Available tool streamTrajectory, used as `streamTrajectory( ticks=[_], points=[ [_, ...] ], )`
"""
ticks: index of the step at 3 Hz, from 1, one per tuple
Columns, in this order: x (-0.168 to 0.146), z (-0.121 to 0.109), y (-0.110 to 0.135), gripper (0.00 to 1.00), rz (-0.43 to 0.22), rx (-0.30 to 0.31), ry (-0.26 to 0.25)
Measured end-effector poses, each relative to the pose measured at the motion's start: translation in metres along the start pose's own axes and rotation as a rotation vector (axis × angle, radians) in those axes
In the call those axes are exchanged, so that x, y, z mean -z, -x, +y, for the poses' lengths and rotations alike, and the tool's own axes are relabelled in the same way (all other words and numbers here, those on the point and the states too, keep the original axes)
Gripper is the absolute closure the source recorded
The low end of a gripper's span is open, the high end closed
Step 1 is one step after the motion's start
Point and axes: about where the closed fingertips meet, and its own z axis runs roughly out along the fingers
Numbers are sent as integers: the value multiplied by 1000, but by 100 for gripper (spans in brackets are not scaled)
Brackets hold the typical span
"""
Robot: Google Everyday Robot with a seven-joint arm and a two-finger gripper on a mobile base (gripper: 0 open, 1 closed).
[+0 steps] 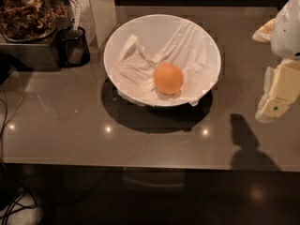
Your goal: Pick orange from white bowl
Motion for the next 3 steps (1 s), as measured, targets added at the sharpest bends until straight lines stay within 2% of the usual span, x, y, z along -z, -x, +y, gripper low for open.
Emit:
streamTrajectory(
  ticks=[1, 2, 3],
  points=[
    [0, 0, 0, 0, 0, 0, 0],
    [-5, -9, 16, 0, -61, 13, 5],
    [-13, -33, 59, 0, -193, 70, 18]
  ],
)
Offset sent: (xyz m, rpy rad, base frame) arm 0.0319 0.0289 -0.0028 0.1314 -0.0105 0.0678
